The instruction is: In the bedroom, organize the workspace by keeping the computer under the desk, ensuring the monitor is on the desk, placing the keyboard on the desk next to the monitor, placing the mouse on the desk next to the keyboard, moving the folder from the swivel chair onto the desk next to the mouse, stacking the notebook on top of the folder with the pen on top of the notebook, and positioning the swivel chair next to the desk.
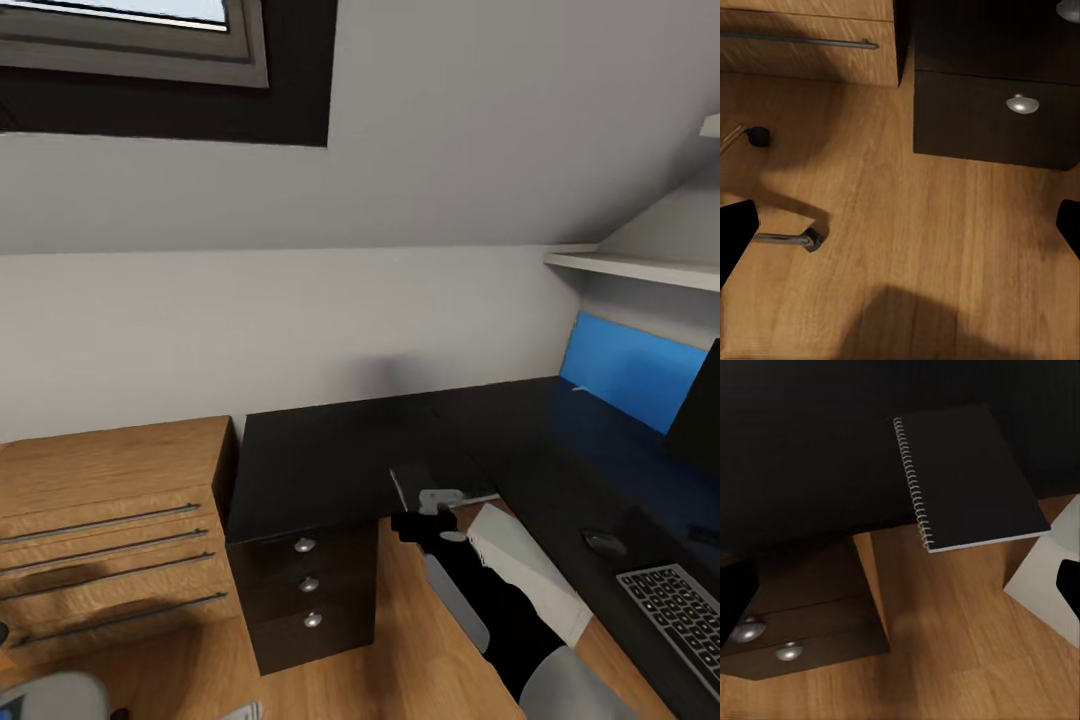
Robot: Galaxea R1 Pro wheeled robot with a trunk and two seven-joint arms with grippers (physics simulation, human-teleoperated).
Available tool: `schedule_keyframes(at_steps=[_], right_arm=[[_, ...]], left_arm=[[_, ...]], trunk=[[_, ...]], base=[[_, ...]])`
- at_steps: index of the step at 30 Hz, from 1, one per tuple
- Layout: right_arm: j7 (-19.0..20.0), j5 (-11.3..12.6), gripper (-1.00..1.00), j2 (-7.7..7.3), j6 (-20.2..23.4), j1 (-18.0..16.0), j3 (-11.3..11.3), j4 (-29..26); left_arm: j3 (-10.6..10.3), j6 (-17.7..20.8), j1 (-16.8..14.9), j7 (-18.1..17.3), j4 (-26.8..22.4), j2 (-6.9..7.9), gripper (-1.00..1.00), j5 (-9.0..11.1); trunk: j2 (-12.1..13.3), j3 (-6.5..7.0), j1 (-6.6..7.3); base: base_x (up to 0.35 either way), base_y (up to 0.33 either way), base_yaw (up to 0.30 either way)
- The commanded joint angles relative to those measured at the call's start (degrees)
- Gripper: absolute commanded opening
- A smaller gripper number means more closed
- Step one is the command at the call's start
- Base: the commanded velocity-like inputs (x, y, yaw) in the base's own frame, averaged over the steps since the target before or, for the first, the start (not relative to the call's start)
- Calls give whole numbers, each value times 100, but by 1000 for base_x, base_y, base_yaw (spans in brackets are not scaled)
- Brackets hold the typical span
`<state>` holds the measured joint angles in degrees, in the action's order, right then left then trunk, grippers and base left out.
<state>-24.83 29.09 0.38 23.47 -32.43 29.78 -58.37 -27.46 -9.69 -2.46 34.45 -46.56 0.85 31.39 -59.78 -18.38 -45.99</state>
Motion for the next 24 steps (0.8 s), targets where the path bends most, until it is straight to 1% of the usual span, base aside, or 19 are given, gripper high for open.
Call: schedule_keyframes(at_steps=[1, 6, 7, 10, 11, 12, 13, 14, 16, 18, 19, 20, 23, 24], right_arm=[[-113, 51, 100, -6, -38, -2, 72, -42], [-157, 54, 100, -13, -74, 18, 107, -139], [-163, 53, 100, -15, -79, 49, 110, -164], [-165, 50, 100, -29, -84, 61, 108, -172], [-211, -222, 100, -97, -847, 870, 112, -489], [-216, -312, 100, -114, -955, 1018, 116, -571], [-219, -355, 100, -120, -994, 1099, 120, -606], [-220, -571, 100, -178, -1432, 1860, 132, -600], [-217, -582, 100, -240, -1816, 2029, 136, -409], [-202, -583, 100, -270, -2206, 2128, 141, -83], [-191, -582, 100, -267, -2376, 2153, 145, 128], [-181, -581, 100, -253, -2635, 2174, 152, 464], [-175, -579, 100, -236, -3047, 2187, 163, 878], [-174, -576, 100, -228, -3277, 2191, 168, 1072]], left_arm=[[-46, -30, -8, 33, -2, 6, 100, 66], [-51, -17, -8, 36, 75, -1, 100, 71], [-57, -17, -8, 44, 197, -21, 100, 69], [-58, -22, -8, 42, 206, -19, 100, 60], [-71, -15, -8, 51, 272, -22, 100, 55], [-73, -15, -8, 49, 278, -23, 100, 54], [-70, -15, -8, 48, 278, -23, 100, 54], [-59, -7, -8, 45, 287, -13, 100, 60], [-58, -7, -8, 44, 288, -15, 100, 60], [-58, -6, -8, 44, 288, -15, 100, 60], [-58, -6, -8, 46, 288, -15, 100, 60], [-58, -7, -8, 49, 288, -13, 100, 60], [-58, -8, -8, 57, 290, -8, 100, 61], [-58, -8, -8, 59, 291, -7, 100, 61]], trunk=[[37, 11, 22], [237, 101, 132], [237, 101, 132], [237, 101, 132], [237, 101, 132], [237, 101, 132], [237, 101, 132], [237, 101, 132], [237, 101, 132], [237, 101, 132], [237, 101, 132], [237, 101, 132], [237, 101, 132], [237, 101, 132]], base=[[-2, 1, 82], [0, 0, 20], [0, 0, 0], [0, 0, 0], [0, 0, 0], [0, 0, 0], [0, 0, 0], [0, 0, 0], [0, 0, 0], [0, 0, 8], [0, 0, 50], [0, 0, 112], [0, 0, 176], [0, 0, 229]])
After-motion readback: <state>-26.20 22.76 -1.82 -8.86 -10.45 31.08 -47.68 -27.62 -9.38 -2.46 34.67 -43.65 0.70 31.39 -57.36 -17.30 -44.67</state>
